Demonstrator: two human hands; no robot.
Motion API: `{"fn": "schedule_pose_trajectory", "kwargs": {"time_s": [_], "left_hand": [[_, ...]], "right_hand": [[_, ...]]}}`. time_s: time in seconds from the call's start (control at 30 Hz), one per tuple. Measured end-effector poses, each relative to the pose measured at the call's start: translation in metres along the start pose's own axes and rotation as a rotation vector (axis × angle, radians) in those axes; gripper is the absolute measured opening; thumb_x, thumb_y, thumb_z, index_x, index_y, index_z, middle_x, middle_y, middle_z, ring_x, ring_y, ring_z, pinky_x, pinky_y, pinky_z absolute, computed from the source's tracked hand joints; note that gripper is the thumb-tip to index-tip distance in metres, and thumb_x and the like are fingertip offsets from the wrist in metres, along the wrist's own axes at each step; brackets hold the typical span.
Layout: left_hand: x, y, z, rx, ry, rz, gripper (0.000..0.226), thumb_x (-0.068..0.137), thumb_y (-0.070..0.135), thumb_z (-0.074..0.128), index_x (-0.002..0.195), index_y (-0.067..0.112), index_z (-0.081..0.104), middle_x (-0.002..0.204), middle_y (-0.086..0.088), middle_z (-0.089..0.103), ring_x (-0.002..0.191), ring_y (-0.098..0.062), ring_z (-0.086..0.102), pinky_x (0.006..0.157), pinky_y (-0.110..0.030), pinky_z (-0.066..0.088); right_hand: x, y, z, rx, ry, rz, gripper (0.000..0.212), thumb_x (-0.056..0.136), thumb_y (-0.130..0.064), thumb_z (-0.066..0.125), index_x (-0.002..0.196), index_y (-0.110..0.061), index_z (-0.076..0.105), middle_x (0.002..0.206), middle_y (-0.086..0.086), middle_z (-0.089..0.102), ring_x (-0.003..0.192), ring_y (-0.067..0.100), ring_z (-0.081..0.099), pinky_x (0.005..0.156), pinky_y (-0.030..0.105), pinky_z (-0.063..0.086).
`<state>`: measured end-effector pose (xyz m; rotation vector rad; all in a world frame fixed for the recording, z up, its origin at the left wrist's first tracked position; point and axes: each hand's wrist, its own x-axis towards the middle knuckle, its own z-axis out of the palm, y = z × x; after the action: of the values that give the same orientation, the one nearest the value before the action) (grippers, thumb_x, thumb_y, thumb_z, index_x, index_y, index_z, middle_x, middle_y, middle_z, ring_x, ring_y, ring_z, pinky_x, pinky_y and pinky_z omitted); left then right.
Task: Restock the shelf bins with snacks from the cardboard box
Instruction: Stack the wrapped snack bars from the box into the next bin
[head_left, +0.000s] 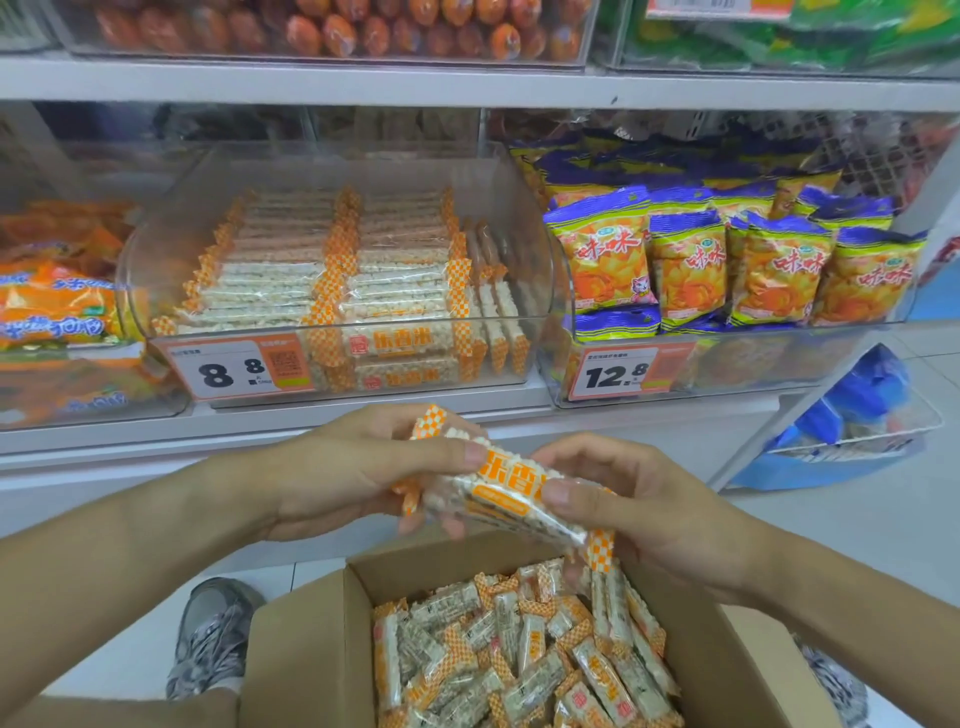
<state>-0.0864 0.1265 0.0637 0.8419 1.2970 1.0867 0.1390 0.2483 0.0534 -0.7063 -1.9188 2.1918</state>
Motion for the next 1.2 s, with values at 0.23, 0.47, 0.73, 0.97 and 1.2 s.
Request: {"fn": "schedule_pose_trajectory", "kwargs": {"time_s": [0.23, 0.47, 0.73, 0.97, 1.2], "left_hand": [[0.005, 0.007, 0.019, -0.062, 0.186, 0.2, 0.048, 0.082, 0.032, 0.068, 0.114, -0.001, 0.054, 0.082, -0.014, 0.068, 0.069, -0.024, 0.058, 0.057, -0.026, 0.045], [0.014, 0.03, 0.025, -0.16, 0.464, 0.332, 0.076, 0.079, 0.043, 0.078, 0.131, 0.0, 0.043, 0.103, -0.02, 0.074, 0.095, -0.037, 0.072, 0.089, -0.049, 0.058], [0.026, 0.05, 0.001, 0.305, 0.702, 0.534, 0.058, 0.091, 0.032, 0.068, 0.141, 0.031, 0.039, 0.113, 0.005, 0.064, 0.085, -0.003, 0.069, 0.069, -0.02, 0.055], [0.045, 0.07, -0.027, 0.23, 0.553, 0.517, 0.076, 0.098, 0.01, 0.06, 0.158, 0.018, 0.014, 0.084, 0.006, 0.073, 0.069, 0.005, 0.068, 0.063, -0.008, 0.049], [0.06, 0.073, -0.082, 1.171, 0.537, 0.288, 0.073, 0.098, 0.039, 0.047, 0.159, 0.023, 0.008, 0.138, -0.009, 0.052, 0.126, -0.027, 0.051, 0.107, -0.046, 0.041]], "right_hand": [[0.001, -0.016, 0.007, -0.256, 0.122, -0.15, 0.045, 0.07, -0.05, 0.08, 0.109, -0.034, 0.065, 0.111, -0.008, 0.069, 0.097, 0.017, 0.067, 0.076, 0.028, 0.055], [0.024, -0.04, 0.027, -0.426, 0.497, -0.457, 0.044, 0.074, -0.025, 0.089, 0.113, -0.026, 0.07, 0.103, -0.015, 0.075, 0.099, 0.004, 0.069, 0.086, 0.021, 0.052], [0.081, -0.065, 0.036, -0.777, 0.732, -0.688, 0.036, 0.08, -0.036, 0.079, 0.112, -0.032, 0.063, 0.098, -0.015, 0.069, 0.089, 0.004, 0.064, 0.077, 0.025, 0.05], [0.128, -0.066, 0.045, -0.832, 0.83, -0.676, 0.038, 0.08, -0.045, 0.075, 0.114, -0.036, 0.062, 0.102, -0.012, 0.07, 0.091, 0.013, 0.066, 0.082, 0.04, 0.055], [0.172, -0.094, 0.033, -1.073, 0.9, -0.493, 0.038, 0.084, -0.044, 0.069, 0.116, -0.034, 0.051, 0.091, 0.001, 0.067, 0.085, 0.031, 0.063, 0.074, 0.041, 0.051]]}}
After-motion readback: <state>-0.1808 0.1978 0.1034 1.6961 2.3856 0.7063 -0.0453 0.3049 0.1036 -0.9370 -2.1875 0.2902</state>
